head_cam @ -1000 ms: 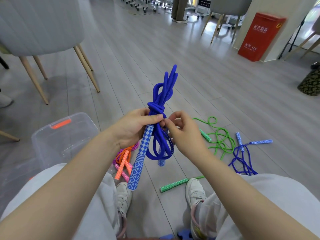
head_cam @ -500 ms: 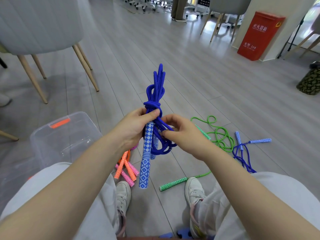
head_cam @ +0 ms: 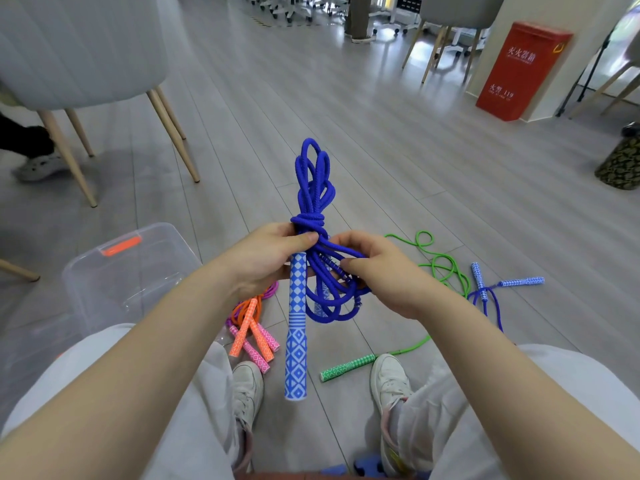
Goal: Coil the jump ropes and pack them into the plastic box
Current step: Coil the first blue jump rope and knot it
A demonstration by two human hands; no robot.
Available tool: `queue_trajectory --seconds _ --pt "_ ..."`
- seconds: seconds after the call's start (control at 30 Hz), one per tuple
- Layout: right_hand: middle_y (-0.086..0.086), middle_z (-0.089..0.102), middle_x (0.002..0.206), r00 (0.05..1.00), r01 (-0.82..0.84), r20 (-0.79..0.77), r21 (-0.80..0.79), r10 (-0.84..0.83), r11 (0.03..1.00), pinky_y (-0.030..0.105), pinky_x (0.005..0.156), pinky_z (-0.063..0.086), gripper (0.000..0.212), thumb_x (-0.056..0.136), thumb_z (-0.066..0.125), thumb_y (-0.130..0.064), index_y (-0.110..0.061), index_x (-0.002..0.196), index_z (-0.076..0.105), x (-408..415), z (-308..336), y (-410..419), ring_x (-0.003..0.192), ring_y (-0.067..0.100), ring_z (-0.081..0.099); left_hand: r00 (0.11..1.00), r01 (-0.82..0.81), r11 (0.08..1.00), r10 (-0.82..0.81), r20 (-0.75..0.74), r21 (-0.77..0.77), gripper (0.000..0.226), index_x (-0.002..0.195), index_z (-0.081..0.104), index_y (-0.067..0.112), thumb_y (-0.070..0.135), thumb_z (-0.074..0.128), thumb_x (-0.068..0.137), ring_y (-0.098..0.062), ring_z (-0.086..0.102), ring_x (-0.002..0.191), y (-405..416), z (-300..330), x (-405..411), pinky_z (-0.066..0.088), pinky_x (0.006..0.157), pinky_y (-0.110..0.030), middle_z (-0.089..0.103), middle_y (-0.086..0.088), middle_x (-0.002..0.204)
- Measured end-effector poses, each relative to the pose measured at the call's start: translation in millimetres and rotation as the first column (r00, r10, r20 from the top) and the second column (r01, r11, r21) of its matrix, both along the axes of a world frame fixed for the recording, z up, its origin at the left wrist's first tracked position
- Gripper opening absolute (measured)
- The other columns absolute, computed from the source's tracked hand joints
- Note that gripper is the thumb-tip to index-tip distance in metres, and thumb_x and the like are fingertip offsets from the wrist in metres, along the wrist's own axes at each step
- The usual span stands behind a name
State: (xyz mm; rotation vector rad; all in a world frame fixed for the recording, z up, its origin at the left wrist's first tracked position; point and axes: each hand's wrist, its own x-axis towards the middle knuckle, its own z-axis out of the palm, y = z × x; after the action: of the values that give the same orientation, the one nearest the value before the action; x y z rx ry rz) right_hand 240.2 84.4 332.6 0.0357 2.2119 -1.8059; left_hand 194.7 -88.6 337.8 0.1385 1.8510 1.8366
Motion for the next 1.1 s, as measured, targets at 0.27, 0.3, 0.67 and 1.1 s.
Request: queue_trajectory --seconds 0.27,0.3,0.67,1.1 --pt "0.015 0.067 0.088 0.998 0.047 0.056 -0.144 -0.039 0.988 0.026 0.06 0.049 0.034 0.088 0.041 0.01 -0.016 0.101 0.058 -2 -2 -2 0.067 0.02 0.063 0.998 0.009 0.997 -0.014 0.065 0.074 0.018 0.106 0.063 0.007 0.012 0.048 0.099 -0.014 0.07 0.07 1 6 3 0.057 0.061 -0.025 0.073 -0.005 0.083" --pt "0.012 0.067 0.083 0.997 0.056 0.058 -0.145 -0.048 0.988 0.026 0.06 0.049 0.032 0.088 0.042 0.009 -0.015 0.101 0.058 -2 -3 -2 0.064 0.019 0.062 0.998 0.026 0.998 -0.03 0.062 0.057 0.019 0.108 0.062 0.008 0.016 0.047 0.1 -0.016 0.07 0.069 0 6 4 0.056 0.06 -0.027 0.073 -0.005 0.082" --pt "0.011 0.059 0.084 0.997 0.083 0.011 -0.153 -0.083 0.985 0.028 0.06 0.041 0.016 0.089 0.043 -0.002 -0.015 0.094 0.051 -1 -4 -7 0.07 0.023 0.049 0.997 0.076 0.997 -0.076 0.001 0.013 0.027 0.122 0.056 0.018 0.03 0.042 0.102 -0.015 0.068 0.075 1 4 8 0.056 0.064 -0.029 0.072 -0.003 0.088" --pt "0.02 0.056 0.09 0.998 0.042 -0.046 -0.15 -0.049 0.988 0.037 0.065 0.041 0.009 0.082 0.05 -0.019 -0.018 0.091 0.047 -4 -7 -6 0.076 0.028 0.05 0.998 0.017 0.997 -0.012 -0.06 0.075 0.027 0.127 0.047 0.016 0.021 0.048 0.1 -0.008 0.062 0.066 10 -6 8 0.053 0.061 -0.026 0.064 0.0 0.089"
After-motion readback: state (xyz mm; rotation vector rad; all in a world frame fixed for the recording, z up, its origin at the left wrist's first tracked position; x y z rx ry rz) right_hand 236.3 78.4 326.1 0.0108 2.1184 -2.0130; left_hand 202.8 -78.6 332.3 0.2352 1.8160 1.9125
